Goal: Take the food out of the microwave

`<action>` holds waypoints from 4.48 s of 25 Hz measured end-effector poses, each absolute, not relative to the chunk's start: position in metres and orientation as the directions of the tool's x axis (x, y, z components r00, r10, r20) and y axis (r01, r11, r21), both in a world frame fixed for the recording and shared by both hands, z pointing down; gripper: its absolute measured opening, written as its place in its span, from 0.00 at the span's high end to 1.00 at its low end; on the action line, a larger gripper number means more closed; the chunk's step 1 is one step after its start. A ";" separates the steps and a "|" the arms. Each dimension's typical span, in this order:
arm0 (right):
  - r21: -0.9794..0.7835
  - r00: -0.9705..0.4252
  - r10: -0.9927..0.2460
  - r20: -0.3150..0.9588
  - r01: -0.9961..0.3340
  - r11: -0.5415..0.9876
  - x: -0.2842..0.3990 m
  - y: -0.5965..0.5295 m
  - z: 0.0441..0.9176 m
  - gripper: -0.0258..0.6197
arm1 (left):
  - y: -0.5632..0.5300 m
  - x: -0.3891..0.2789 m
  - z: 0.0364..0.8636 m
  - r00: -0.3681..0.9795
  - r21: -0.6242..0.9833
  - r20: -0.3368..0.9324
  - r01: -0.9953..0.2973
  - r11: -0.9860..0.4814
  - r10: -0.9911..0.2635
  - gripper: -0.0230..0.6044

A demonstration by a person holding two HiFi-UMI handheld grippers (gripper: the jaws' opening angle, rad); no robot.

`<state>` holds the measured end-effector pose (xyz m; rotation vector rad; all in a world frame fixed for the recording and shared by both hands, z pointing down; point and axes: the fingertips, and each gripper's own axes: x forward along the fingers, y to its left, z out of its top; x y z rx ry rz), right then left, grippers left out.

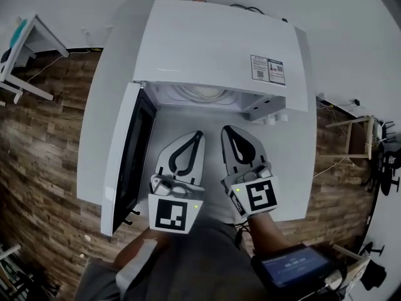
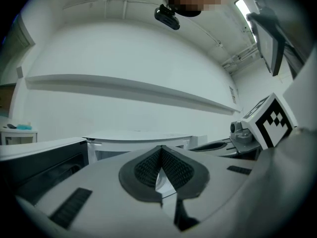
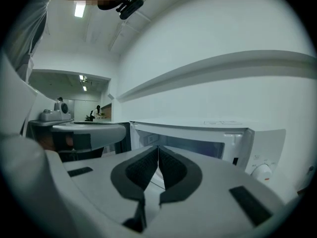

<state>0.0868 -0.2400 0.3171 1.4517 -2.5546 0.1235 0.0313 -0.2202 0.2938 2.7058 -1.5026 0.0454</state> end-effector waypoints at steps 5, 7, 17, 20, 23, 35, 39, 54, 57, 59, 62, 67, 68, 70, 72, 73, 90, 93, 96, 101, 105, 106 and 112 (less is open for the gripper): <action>0.029 -0.505 -0.835 0.219 -0.852 0.522 0.084 -0.256 0.312 0.95 | -0.234 0.026 0.292 0.515 0.030 0.052 -0.857 -0.515 -0.855 0.95; 0.029 -0.509 -0.831 0.224 -0.849 0.528 0.083 -0.263 0.313 0.95 | -0.240 0.026 0.292 0.511 0.032 0.056 -0.860 -0.510 -0.858 0.95; 0.034 -0.499 -0.816 0.292 -0.847 0.531 0.081 -0.295 0.355 0.94 | -0.250 0.018 0.320 0.470 0.070 0.112 -0.882 -0.465 -0.875 0.95; 0.030 -0.497 -0.811 0.311 -0.847 0.531 0.077 -0.304 0.369 0.92 | -0.249 0.016 0.331 0.472 0.088 0.142 -0.881 -0.464 -0.870 0.95; 0.033 -0.496 -0.806 0.324 -0.845 0.534 0.072 -0.311 0.379 0.91 | -0.248 0.017 0.340 0.480 0.112 0.166 -0.877 -0.467 -0.861 0.95; 0.033 -0.446 -0.815 0.369 -0.870 0.491 0.072 -0.334 0.420 0.46 | -0.256 0.012 0.381 0.471 0.179 0.228 -0.880 -0.439 -0.852 0.95; 0.045 -0.404 -0.822 0.402 -0.888 0.458 0.072 -0.346 0.435 0.28 | -0.260 0.010 0.388 0.474 0.188 0.241 -0.879 -0.438 -0.847 0.95; 0.050 -0.361 -0.838 0.410 -0.908 0.416 0.063 -0.399 0.454 0.15 | -0.266 -0.006 0.410 0.454 0.243 0.290 -0.886 -0.394 -0.843 0.95; 0.081 -0.343 -0.844 0.412 -0.909 0.409 0.064 -0.401 0.456 0.15 | -0.265 -0.007 0.410 0.455 0.254 0.291 -0.885 -0.390 -0.842 0.95; 0.093 -0.339 -0.845 0.413 -0.907 0.410 0.064 -0.401 0.456 0.16 | -0.264 -0.007 0.409 0.461 0.257 0.292 -0.882 -0.396 -0.838 0.95; 0.104 -0.338 -0.854 0.396 -0.908 0.407 0.065 -0.399 0.455 0.16 | -0.264 -0.007 0.406 0.468 0.262 0.284 -0.878 -0.402 -0.837 0.95; 0.107 -0.350 -0.868 0.353 -0.906 0.409 0.064 -0.390 0.441 0.16 | -0.258 -0.005 0.397 0.474 0.255 0.266 -0.875 -0.413 -0.840 0.95; 0.104 -0.353 -0.869 0.347 -0.906 0.410 0.064 -0.387 0.438 0.16 | -0.255 -0.005 0.396 0.474 0.249 0.264 -0.875 -0.416 -0.840 0.95; 0.097 -0.362 -0.869 0.338 -0.905 0.414 0.065 -0.381 0.433 0.16 | -0.250 -0.004 0.393 0.474 0.236 0.260 -0.876 -0.421 -0.841 0.95; 0.091 -0.372 -0.867 0.332 -0.902 0.422 0.066 -0.371 0.428 0.16 | -0.243 -0.003 0.389 0.471 0.227 0.253 -0.878 -0.422 -0.845 0.95; 0.089 -0.377 -0.865 0.330 -0.900 0.426 0.066 -0.364 0.427 0.16 | -0.238 -0.001 0.387 0.470 0.223 0.249 -0.879 -0.423 -0.847 0.95; 0.076 -0.390 -0.831 0.397 -0.888 0.453 0.123 -0.212 0.446 0.16 | -0.128 0.063 0.365 0.508 0.192 0.187 -0.858 -0.476 -0.841 0.95; 0.066 -0.379 -0.814 0.440 -0.890 0.450 0.134 -0.197 0.468 0.16 | -0.120 0.072 0.367 0.515 0.197 0.184 -0.854 -0.482 -0.837 0.95; 0.060 -0.377 -0.799 0.469 -0.889 0.454 0.135 -0.189 0.482 0.16 | -0.115 0.072 0.370 0.516 0.194 0.197 -0.854 -0.483 -0.833 0.95; 0.060 -0.379 -0.783 0.493 -0.883 0.465 0.135 -0.195 0.493 0.16 | -0.125 0.066 0.376 0.500 0.190 0.214 -0.864 -0.466 -0.839 0.95; 0.050 -0.384 -0.768 0.513 -0.880 0.473 0.135 -0.197 0.503 0.16 | -0.130 0.065 0.382 0.495 0.194 0.230 -0.867 -0.459 -0.838 0.95; 0.047 -0.384 -0.764 0.519 -0.879 0.474 0.135 -0.196 0.506 0.16 | -0.131 0.064 0.383 0.495 0.195 0.233 -0.867 -0.459 -0.837 0.95; 0.031 -0.382 -0.748 0.543 -0.881 0.472 0.140 -0.195 0.516 0.16 | -0.136 0.063 0.385 0.495 0.193 0.238 -0.867 -0.459 -0.836 0.95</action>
